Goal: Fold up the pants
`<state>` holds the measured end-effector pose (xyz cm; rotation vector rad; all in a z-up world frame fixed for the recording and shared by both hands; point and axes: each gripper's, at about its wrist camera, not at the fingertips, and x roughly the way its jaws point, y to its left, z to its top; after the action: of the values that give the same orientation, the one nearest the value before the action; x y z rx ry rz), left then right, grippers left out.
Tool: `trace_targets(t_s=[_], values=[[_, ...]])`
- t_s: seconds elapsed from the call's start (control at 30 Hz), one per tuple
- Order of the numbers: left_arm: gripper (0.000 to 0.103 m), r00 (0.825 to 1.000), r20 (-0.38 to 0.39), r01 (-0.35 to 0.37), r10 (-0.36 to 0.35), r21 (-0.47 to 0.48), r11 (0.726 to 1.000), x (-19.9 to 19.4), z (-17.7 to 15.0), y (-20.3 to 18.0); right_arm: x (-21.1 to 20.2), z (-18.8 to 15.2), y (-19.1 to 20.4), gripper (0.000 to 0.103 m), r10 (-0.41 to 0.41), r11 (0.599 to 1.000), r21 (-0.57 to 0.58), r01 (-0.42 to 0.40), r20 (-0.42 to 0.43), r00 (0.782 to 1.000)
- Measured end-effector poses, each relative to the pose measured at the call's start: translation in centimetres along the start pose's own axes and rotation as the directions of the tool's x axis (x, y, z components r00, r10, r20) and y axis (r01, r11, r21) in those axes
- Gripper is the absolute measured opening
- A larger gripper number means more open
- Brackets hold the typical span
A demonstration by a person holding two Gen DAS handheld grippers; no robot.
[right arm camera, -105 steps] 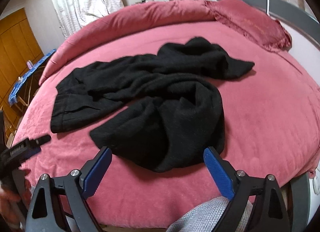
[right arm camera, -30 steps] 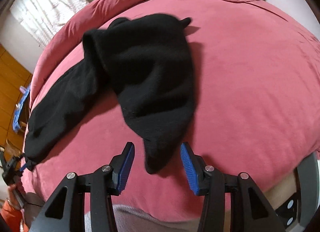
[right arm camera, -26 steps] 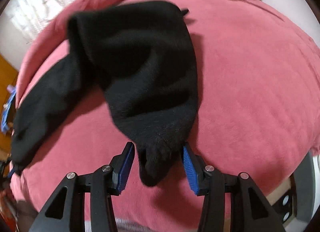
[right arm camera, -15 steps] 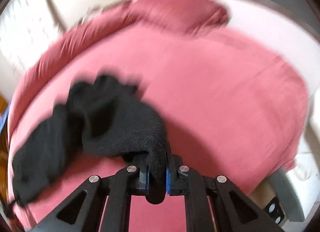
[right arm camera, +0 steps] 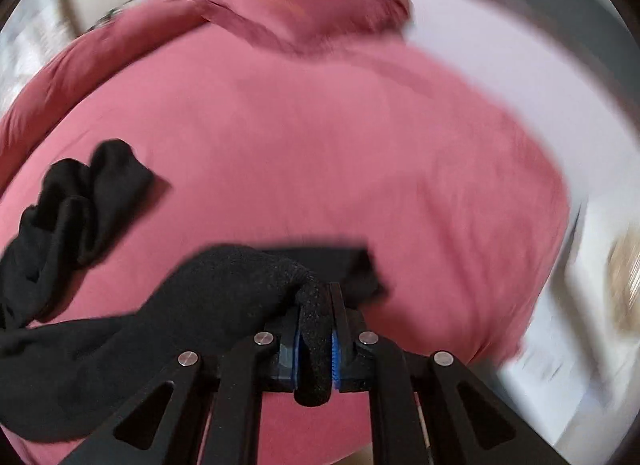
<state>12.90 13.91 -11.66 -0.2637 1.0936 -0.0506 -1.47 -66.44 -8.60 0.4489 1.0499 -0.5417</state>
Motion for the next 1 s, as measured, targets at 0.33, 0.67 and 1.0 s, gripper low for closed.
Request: trace_targets(t_s=[0.33,0.67,1.0], values=[[0.096,0.998,0.052,-0.033,0.033,0.003,0.999,2.5,1.7,-0.9,-2.8,0.0,-2.7,0.01,0.086,0.989,0.116,-0.089,0.03,0.996],[0.073,0.995,-0.092,-0.051,0.048,-0.025,0.998,4.4,1.1,3.4,-1.7,-0.8,-2.0,0.01,0.039,0.995,0.087,-0.041,0.033,0.999],[0.02,0.979,-0.029,0.198,-0.204,-0.142,0.97,-2.0,7.2,3.7,-4.3,5.8,2.1,0.01,0.145,0.98,0.13,-0.152,0.06,0.988]])
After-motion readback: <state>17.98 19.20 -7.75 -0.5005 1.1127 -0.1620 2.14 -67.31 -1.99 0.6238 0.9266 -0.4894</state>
